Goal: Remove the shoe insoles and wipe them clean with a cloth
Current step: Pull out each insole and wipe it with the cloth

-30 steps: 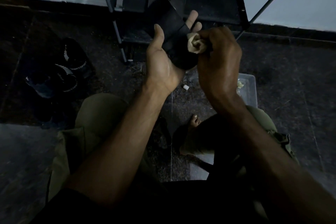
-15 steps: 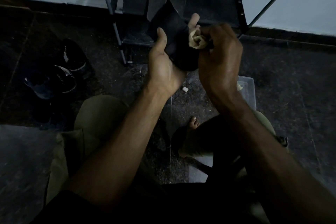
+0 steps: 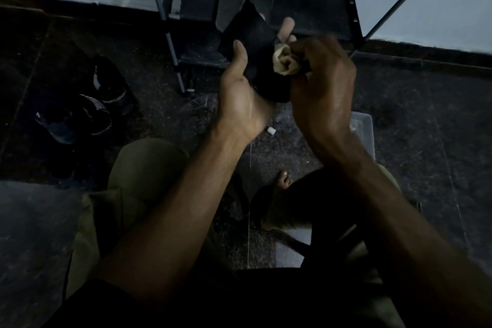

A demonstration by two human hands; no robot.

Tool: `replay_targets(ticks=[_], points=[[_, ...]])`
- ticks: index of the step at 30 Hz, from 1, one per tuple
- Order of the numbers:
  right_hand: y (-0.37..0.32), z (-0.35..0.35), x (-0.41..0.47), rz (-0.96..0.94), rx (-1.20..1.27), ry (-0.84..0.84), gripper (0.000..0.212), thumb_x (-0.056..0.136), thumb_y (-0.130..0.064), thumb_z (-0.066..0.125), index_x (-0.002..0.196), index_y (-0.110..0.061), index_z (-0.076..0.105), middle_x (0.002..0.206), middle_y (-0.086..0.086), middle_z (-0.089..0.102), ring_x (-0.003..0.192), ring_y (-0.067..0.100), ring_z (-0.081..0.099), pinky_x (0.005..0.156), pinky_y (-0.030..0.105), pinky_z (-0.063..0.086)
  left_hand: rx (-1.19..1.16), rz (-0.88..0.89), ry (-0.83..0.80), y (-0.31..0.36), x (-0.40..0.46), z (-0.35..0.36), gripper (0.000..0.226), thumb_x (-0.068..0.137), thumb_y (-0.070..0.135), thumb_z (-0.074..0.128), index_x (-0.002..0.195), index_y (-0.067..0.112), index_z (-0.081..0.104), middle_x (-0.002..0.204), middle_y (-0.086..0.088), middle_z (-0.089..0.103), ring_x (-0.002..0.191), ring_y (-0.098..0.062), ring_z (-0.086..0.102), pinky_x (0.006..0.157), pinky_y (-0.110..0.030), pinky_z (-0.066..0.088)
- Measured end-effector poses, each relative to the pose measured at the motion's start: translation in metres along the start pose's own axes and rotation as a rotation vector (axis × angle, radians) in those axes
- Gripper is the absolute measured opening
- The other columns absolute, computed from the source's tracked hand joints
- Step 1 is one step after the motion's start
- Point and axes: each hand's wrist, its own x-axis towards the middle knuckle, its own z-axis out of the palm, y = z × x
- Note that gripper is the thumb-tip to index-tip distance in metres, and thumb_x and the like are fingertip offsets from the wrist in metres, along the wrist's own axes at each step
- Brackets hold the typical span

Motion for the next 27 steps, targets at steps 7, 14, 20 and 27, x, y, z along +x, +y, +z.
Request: replay_targets(ticks=[7, 14, 20, 27], points=[[-0.011, 0.005, -0.008, -0.061, 0.022, -0.111, 0.020, 0.083, -0.004, 0.055, 0.096, -0.002, 0.070, 0.090, 0.014, 0.065, 0.078, 0.025, 0.060, 0.063, 0.033, 0.048, -0.002, -0.014, 0.054, 0.001, -0.003, 0.005, 0.068, 0.103, 0.052, 0.007, 0.150, 0.007, 0.027, 0.144, -0.002, 0.047, 0.135, -0.018, 0.041, 0.112, -0.038, 0.032], [-0.011, 0.010, -0.001, -0.064, 0.004, -0.036, 0.019, 0.086, -0.006, 0.054, 0.092, -0.002, 0.071, 0.088, 0.013, 0.066, 0.077, 0.023, 0.060, 0.063, 0.030, 0.047, -0.003, -0.044, 0.102, 0.000, -0.002, 0.001, 0.067, 0.103, 0.053, 0.009, 0.151, 0.010, 0.025, 0.154, -0.009, 0.034, 0.139, -0.023, 0.038, 0.114, -0.040, 0.032], [-0.012, 0.005, 0.003, -0.074, 0.018, -0.079, 0.027, 0.087, -0.018, 0.049, 0.091, -0.001, 0.070, 0.086, 0.014, 0.065, 0.075, 0.022, 0.058, 0.064, 0.024, 0.041, 0.070, -0.059, 0.147, -0.001, -0.004, 0.005, 0.061, 0.103, 0.052, 0.012, 0.140, 0.011, 0.037, 0.127, -0.004, 0.062, 0.112, -0.020, 0.062, 0.098, -0.035, 0.050], [-0.019, 0.003, 0.002, -0.115, 0.016, -0.071, 0.031, 0.087, -0.016, 0.044, 0.090, -0.001, 0.070, 0.087, 0.015, 0.066, 0.075, 0.026, 0.061, 0.063, 0.029, 0.047, 0.045, -0.080, 0.133, -0.001, -0.003, 0.002, 0.061, 0.104, 0.049, 0.013, 0.144, 0.009, 0.035, 0.131, -0.011, 0.059, 0.123, -0.022, 0.055, 0.101, -0.035, 0.046]])
